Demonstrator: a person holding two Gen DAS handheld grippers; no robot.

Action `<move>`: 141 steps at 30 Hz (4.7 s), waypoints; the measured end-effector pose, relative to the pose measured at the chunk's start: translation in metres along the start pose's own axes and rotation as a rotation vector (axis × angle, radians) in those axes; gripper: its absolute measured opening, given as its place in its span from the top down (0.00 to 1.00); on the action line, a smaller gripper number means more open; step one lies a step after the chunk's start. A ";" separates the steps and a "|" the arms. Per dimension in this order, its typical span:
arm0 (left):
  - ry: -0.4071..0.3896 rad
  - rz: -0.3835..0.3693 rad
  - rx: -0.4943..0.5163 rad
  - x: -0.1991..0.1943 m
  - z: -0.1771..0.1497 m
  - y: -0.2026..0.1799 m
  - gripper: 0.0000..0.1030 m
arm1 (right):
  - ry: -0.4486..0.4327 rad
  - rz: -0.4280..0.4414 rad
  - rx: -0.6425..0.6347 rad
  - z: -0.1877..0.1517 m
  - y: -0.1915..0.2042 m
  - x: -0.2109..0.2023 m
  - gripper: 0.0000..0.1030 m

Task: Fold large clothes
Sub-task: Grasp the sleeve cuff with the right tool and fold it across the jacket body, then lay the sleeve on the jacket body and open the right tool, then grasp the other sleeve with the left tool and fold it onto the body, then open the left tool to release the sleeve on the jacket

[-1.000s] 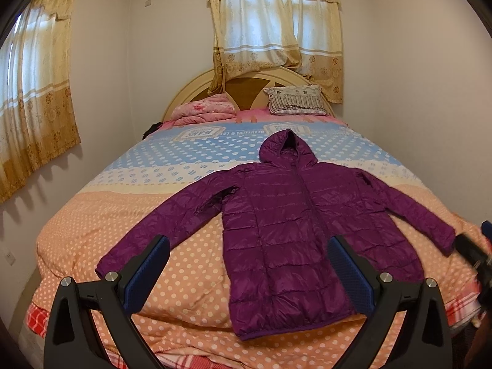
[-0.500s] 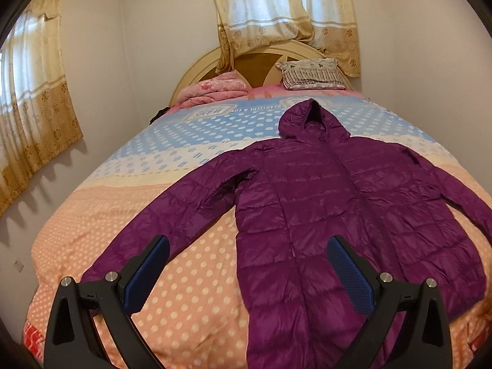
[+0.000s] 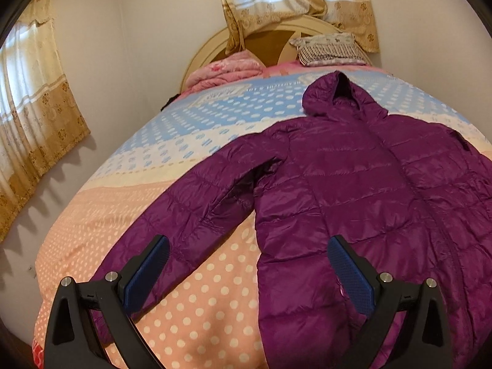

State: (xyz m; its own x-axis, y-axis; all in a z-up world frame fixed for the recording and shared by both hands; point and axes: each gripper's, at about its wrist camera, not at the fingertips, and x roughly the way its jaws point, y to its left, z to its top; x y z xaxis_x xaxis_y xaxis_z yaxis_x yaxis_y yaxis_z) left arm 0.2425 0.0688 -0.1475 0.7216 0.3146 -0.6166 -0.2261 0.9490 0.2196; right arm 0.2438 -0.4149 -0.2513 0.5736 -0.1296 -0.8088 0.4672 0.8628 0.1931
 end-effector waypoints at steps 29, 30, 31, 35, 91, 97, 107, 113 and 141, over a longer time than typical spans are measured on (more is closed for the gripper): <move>0.025 0.028 -0.005 0.049 0.027 0.027 0.01 | -0.274 0.333 -0.599 -0.017 0.310 -0.061 0.90; 0.023 0.026 -0.003 0.049 0.025 0.028 0.01 | -0.260 0.346 -0.616 -0.024 0.318 -0.056 0.90; 0.017 0.026 0.003 0.049 0.024 0.029 0.01 | -0.253 0.354 -0.628 -0.030 0.324 -0.053 0.90; 0.005 0.031 0.015 0.047 0.023 0.030 0.01 | -0.210 0.369 -0.682 -0.053 0.346 -0.036 0.91; -0.042 -0.345 0.067 0.086 0.072 -0.090 0.94 | -0.161 0.201 -0.439 -0.065 0.188 0.008 0.10; -0.025 -0.264 0.092 0.100 0.051 -0.078 0.94 | -0.090 0.319 -0.370 -0.035 0.173 0.001 0.41; -0.126 -0.149 0.012 0.086 0.064 -0.076 0.32 | -0.188 0.301 -0.531 0.044 0.248 0.003 0.61; -0.130 -0.122 0.025 0.099 0.074 -0.092 0.11 | -0.146 0.332 -0.541 0.055 0.286 0.058 0.64; 0.150 -0.193 -0.019 0.174 0.061 -0.093 0.07 | -0.059 0.307 -0.389 0.043 0.254 0.095 0.71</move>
State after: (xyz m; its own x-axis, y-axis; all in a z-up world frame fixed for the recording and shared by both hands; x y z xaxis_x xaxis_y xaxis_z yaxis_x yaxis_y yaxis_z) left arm 0.4288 0.0339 -0.2291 0.6476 0.1259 -0.7515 -0.1070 0.9915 0.0739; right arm 0.4457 -0.2292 -0.2553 0.6873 0.1417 -0.7124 -0.0089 0.9823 0.1869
